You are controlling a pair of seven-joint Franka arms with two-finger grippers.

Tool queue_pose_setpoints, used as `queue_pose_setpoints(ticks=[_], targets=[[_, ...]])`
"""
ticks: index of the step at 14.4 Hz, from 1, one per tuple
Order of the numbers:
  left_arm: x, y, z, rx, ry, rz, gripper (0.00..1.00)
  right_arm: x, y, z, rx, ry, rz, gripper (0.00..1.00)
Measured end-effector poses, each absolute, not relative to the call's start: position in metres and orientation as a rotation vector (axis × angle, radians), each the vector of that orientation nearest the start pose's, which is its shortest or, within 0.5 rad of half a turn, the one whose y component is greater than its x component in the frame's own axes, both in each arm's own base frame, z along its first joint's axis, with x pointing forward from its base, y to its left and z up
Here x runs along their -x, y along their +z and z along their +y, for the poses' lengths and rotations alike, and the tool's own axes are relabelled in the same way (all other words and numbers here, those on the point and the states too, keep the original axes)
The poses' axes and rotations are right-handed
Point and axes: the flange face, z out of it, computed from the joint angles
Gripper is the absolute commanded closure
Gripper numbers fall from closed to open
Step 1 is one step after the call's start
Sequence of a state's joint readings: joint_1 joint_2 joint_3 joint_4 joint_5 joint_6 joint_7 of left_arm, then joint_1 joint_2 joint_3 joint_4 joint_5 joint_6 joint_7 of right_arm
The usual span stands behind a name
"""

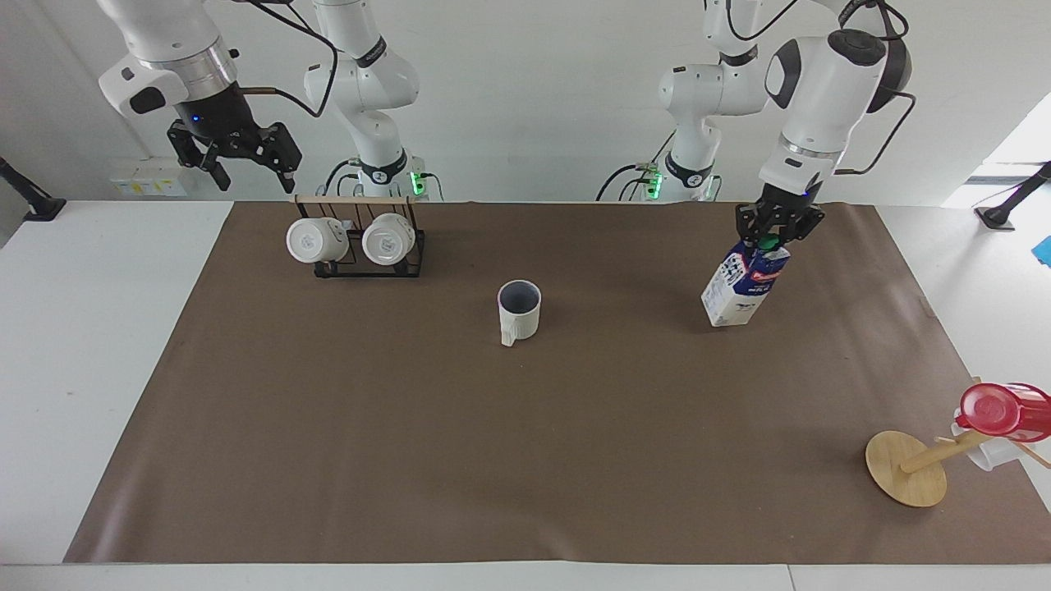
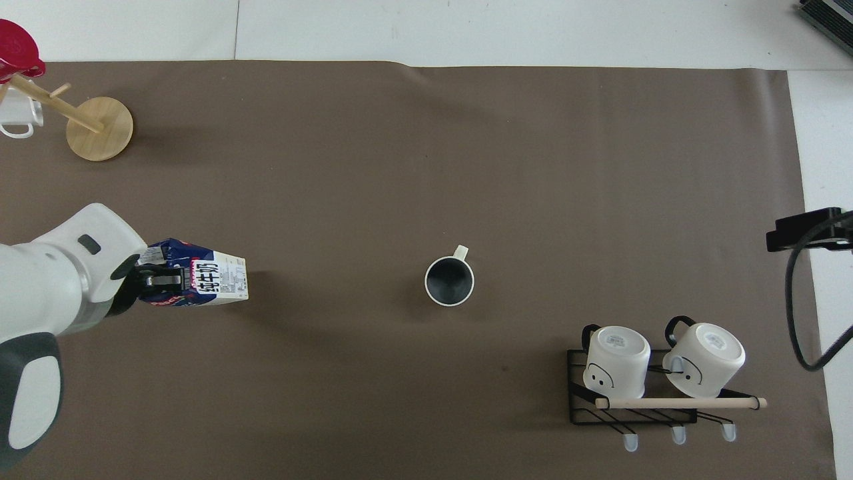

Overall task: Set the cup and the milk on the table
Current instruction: 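Lift and carry the milk carton toward the white mug with the left gripper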

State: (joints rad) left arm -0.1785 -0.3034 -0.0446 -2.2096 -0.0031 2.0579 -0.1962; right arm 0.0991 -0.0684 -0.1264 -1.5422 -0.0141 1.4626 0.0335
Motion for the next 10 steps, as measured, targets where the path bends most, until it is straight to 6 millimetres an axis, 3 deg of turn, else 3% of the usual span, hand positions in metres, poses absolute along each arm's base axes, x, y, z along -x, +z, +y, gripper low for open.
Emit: queue_pose_setpoints(ticks=[2, 5, 10], targets=[[-0.466, 0.526, -0.144, 3.163, -0.22, 0.029, 0.61, -0.522, 0.665, -0.019, 3.145, 0.016, 0.099, 0.0], [-0.484, 0.539, -0.18, 3.175, -0.213, 0.009, 0.62, -0.52, 0.67, -0.019, 3.144, -0.001, 0.097, 0.0], [-0.481, 0.517, -0.27, 3.19, -0.153, -0.092, 0.63, -0.517, 0.674, -0.016, 3.143, -0.015, 0.088, 0.0]])
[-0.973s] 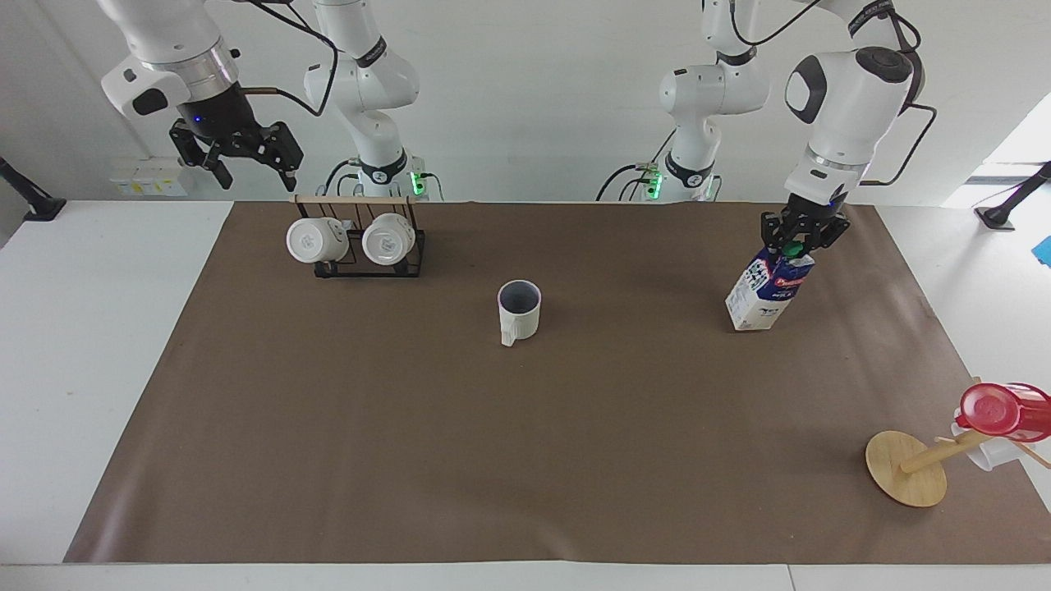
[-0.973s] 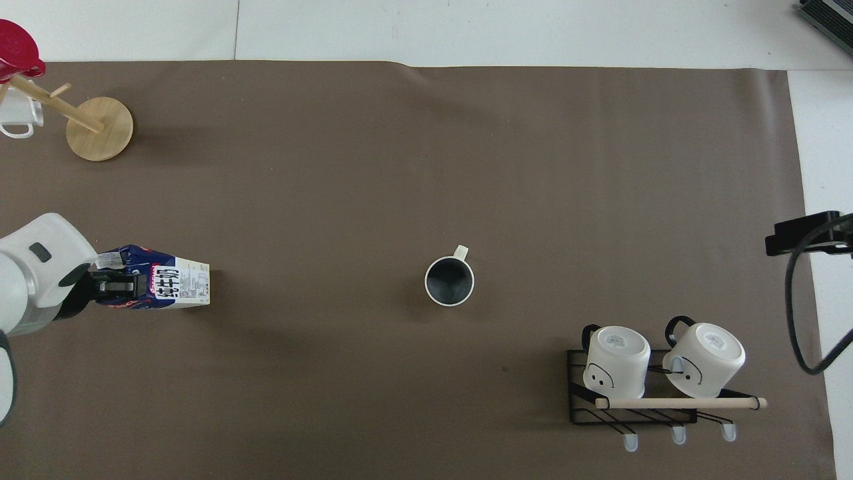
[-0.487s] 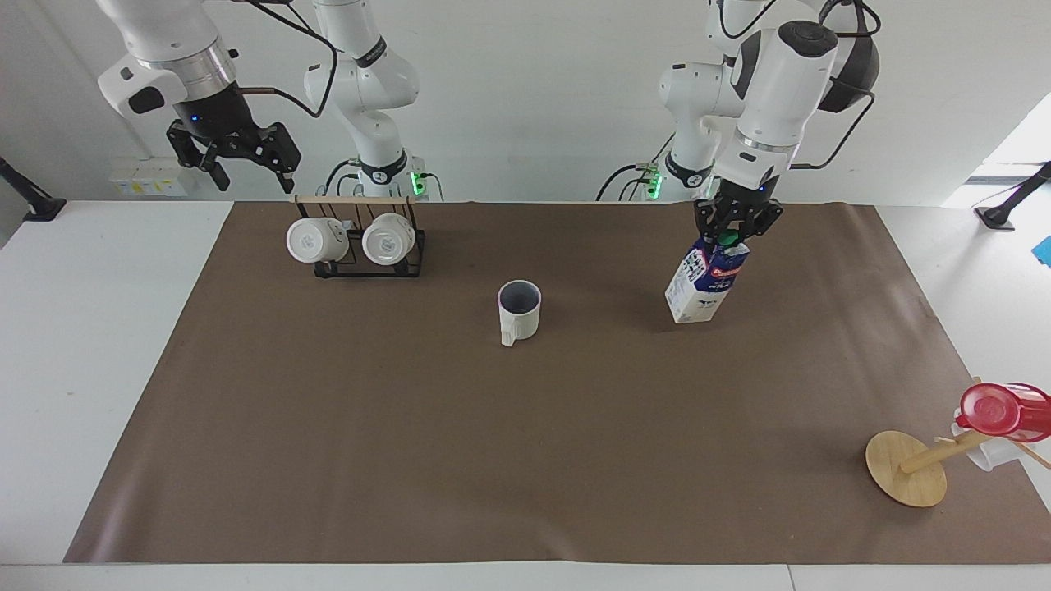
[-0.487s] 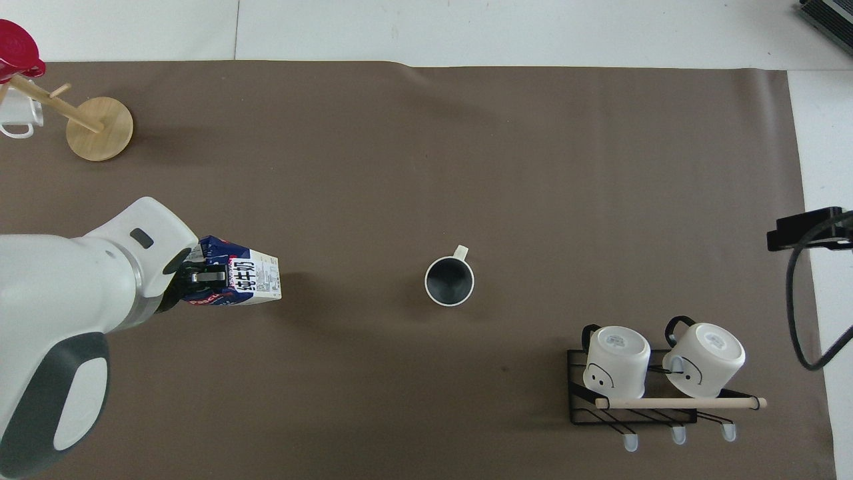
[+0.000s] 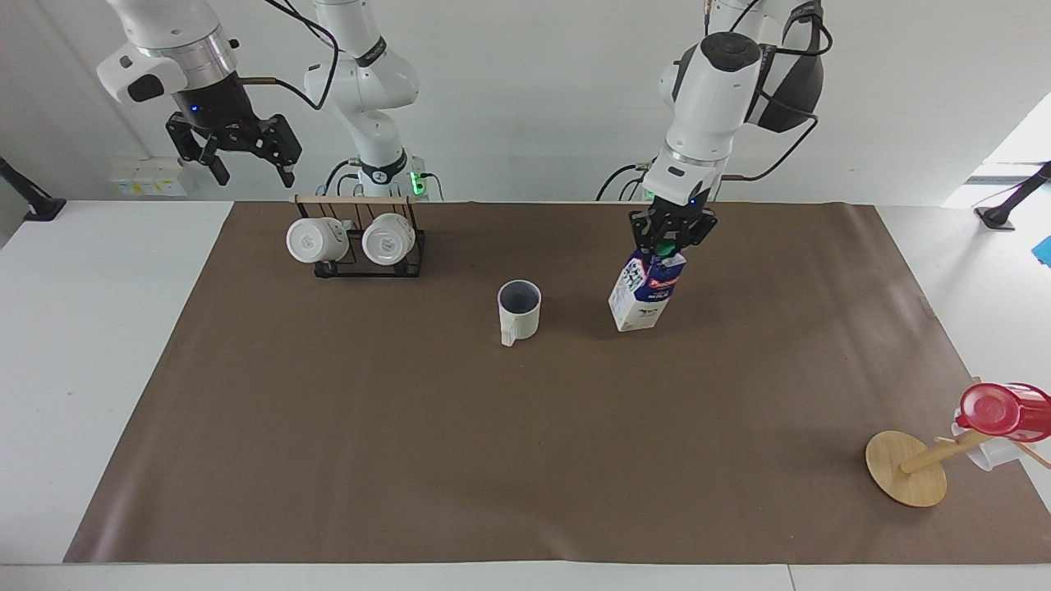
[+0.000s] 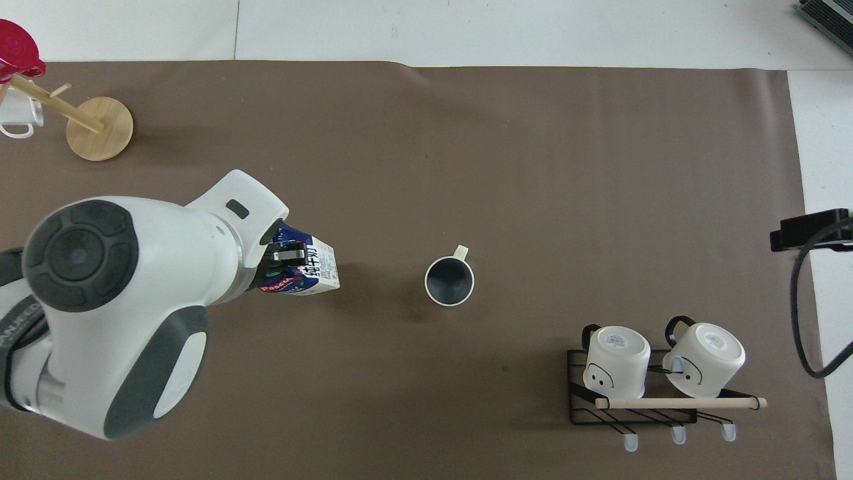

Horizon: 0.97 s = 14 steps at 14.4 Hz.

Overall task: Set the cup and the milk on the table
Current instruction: 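Lift and carry the milk carton toward the white mug with the left gripper, then lower the milk carton beside the white mug with the left gripper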

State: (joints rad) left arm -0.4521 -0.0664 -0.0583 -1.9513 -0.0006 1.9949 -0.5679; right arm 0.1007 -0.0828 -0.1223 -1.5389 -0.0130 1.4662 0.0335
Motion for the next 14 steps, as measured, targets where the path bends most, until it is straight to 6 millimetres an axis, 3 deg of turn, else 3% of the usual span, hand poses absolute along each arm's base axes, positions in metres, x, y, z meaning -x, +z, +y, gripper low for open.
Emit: queue_pose_setpoints(ticks=[4, 6, 14], targets=[[-0.474, 0.495, -0.323, 3.159, -0.167, -0.14, 0.63, -0.517, 0.674, -0.016, 3.143, -0.015, 0.088, 0.0], [-0.471, 0.481, -0.34, 3.148, -0.177, -0.152, 0.63, -0.517, 0.674, -0.016, 3.143, -0.015, 0.088, 0.0], [-0.48, 0.472, -0.339, 3.14, -0.224, -0.141, 0.63, -0.517, 0.674, -0.016, 3.143, -0.015, 0.088, 0.0]])
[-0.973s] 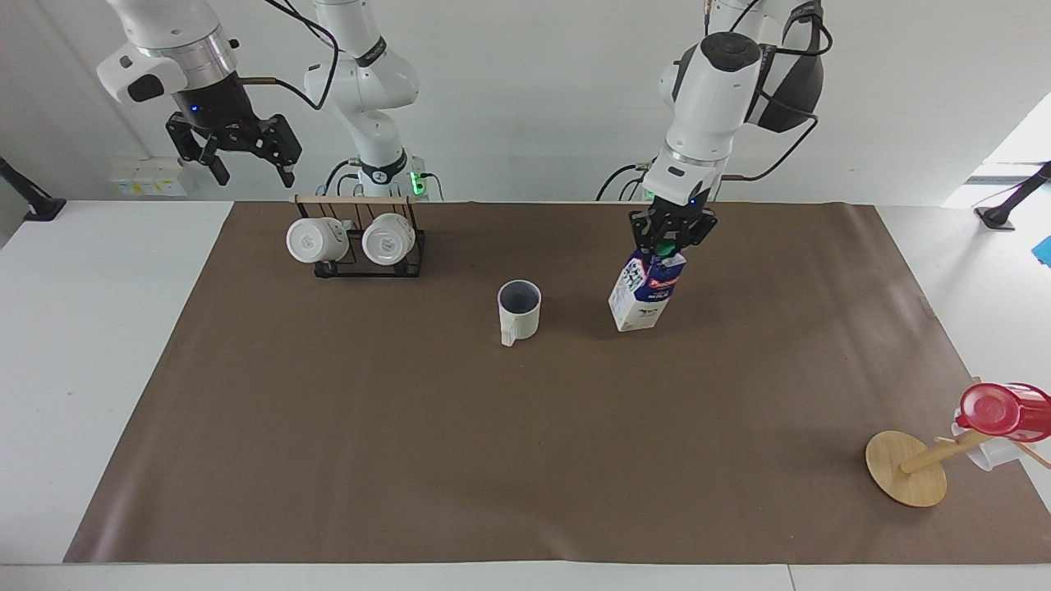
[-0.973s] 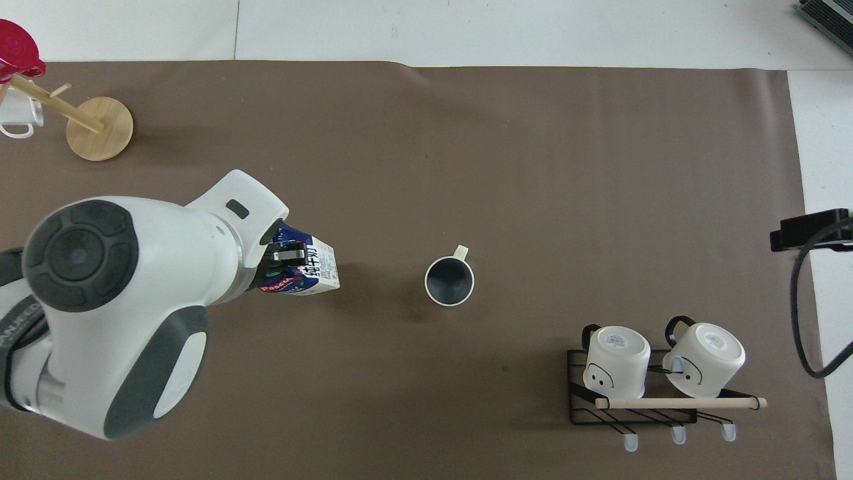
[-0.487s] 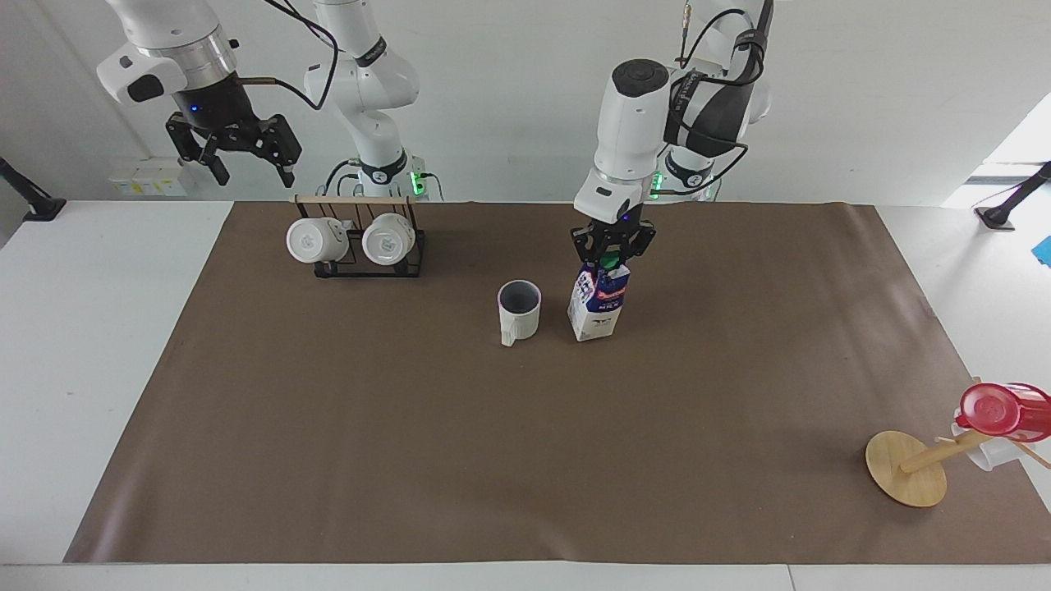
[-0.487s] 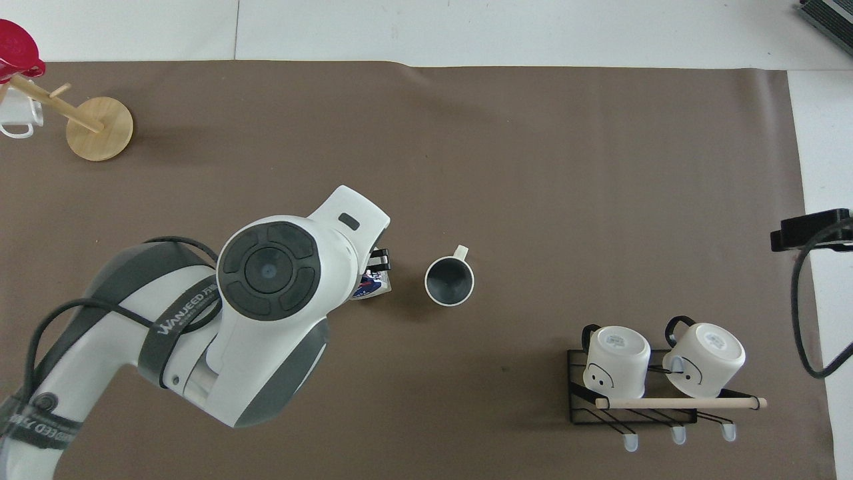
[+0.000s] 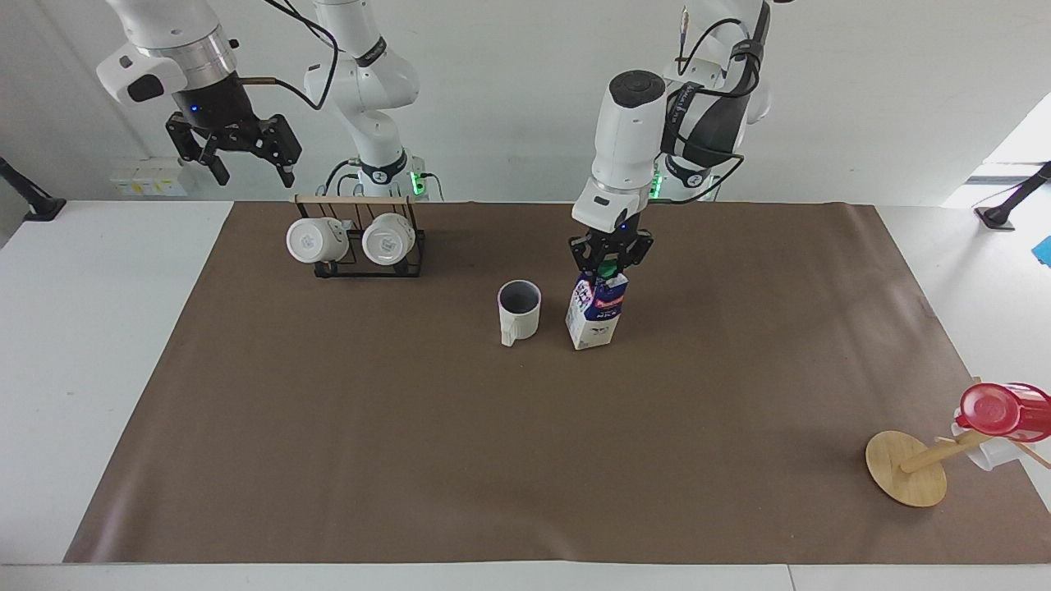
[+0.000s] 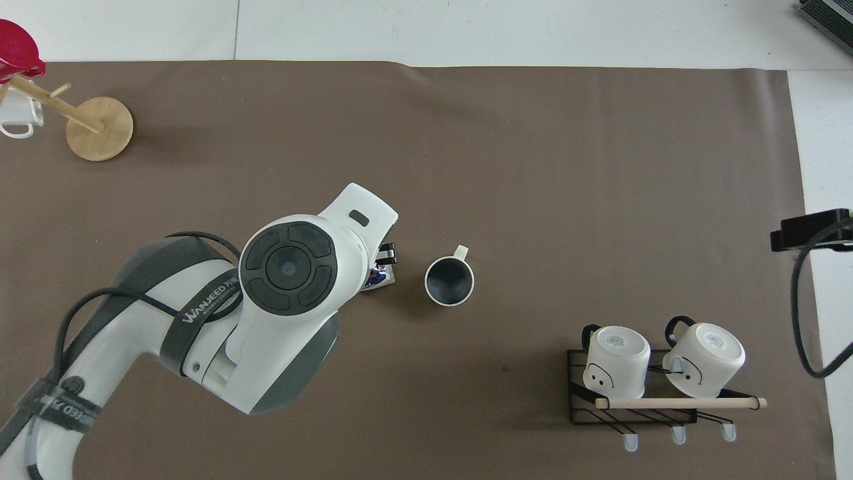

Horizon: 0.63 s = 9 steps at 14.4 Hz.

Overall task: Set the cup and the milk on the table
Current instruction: 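Lower the milk carton beside the white mug with the left gripper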

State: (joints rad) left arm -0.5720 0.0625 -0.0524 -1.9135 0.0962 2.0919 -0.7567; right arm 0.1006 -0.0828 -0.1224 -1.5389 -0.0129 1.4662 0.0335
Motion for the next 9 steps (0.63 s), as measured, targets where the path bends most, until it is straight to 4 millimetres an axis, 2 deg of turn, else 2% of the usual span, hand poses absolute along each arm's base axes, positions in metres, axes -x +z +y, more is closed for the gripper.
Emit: queue_pose_setpoints(ticks=[9], targets=[[-0.4808, 0.4684, -0.3383, 3.131, -0.235, 0.021, 0.62, -0.5172, 0.6742, -0.016, 3.143, -0.015, 0.088, 0.0]])
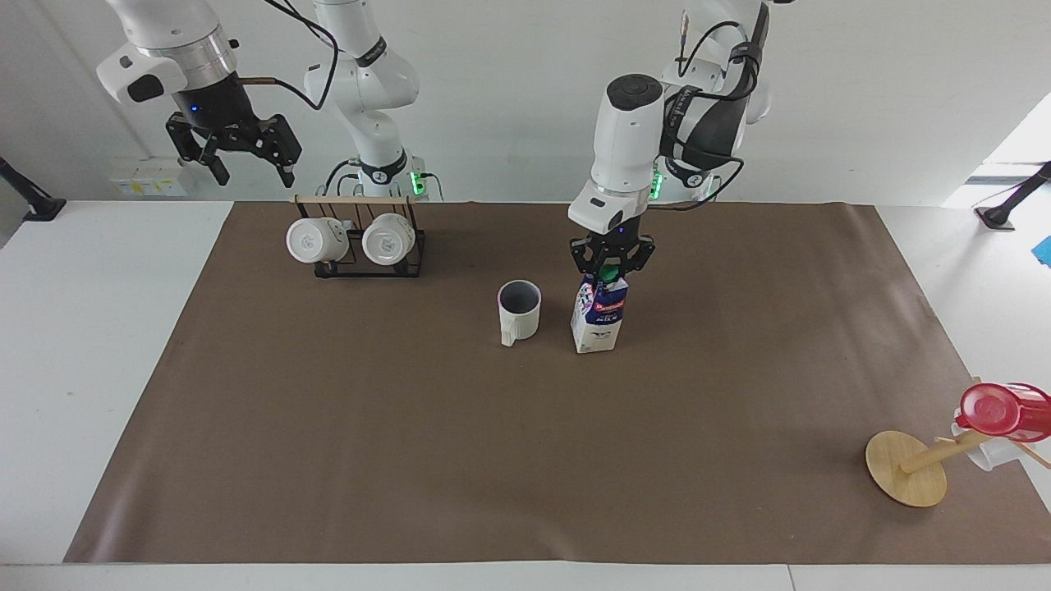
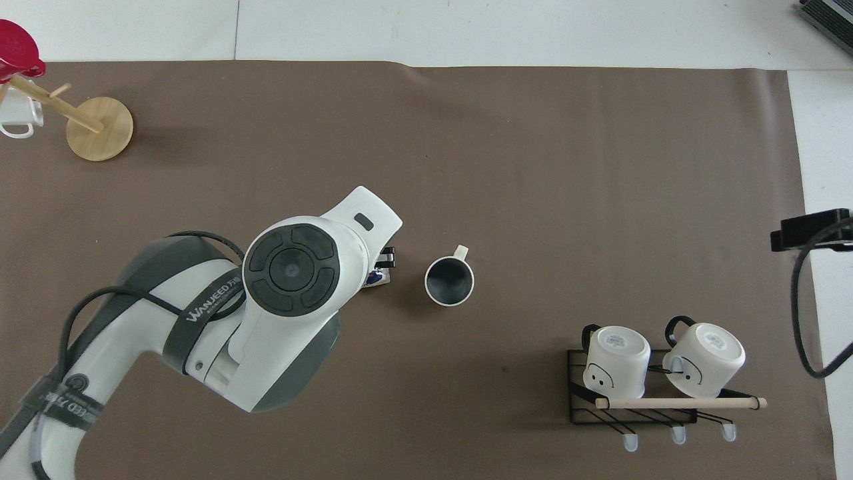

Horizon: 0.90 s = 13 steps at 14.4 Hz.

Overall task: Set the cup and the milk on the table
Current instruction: 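Lower the milk carton beside the white mug with the left gripper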

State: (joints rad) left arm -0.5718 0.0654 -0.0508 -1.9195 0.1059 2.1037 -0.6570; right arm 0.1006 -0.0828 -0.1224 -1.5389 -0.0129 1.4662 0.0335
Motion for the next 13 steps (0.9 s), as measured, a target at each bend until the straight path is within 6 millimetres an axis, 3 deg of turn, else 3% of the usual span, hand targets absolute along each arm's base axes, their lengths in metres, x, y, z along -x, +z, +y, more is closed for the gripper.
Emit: queue_pose_setpoints(ticks=[5, 9, 10, 12, 13], targets=[[-0.4811, 0.4675, -0.3374, 3.127, -0.233, 0.05, 0.61, -0.5172, 0.6742, -0.016, 3.143, -0.015, 0.088, 0.0], [-0.4816, 0.4661, -0.3357, 3.123, -0.229, 0.084, 0.47, -0.5172, 0.6742, -0.016, 3.143, -0.015, 0.088, 0.0], [-0.4814, 0.4654, -0.3356, 3.122, -0.227, 0.086, 0.37, -0.5172, 0.6742, -0.016, 3.143, -0.015, 0.088, 0.0], [-0.4808, 0.4635, -0.3352, 3.12, -0.221, 0.087, 0.0, -0.5172, 0.6742, -0.016, 3.143, -0.015, 0.088, 0.0], [-0.4807, 0.463, -0.3351, 3.12, -0.22, 0.089, 0.0, -0.5172, 0.6742, -0.016, 3.143, -0.015, 0.088, 0.0]])
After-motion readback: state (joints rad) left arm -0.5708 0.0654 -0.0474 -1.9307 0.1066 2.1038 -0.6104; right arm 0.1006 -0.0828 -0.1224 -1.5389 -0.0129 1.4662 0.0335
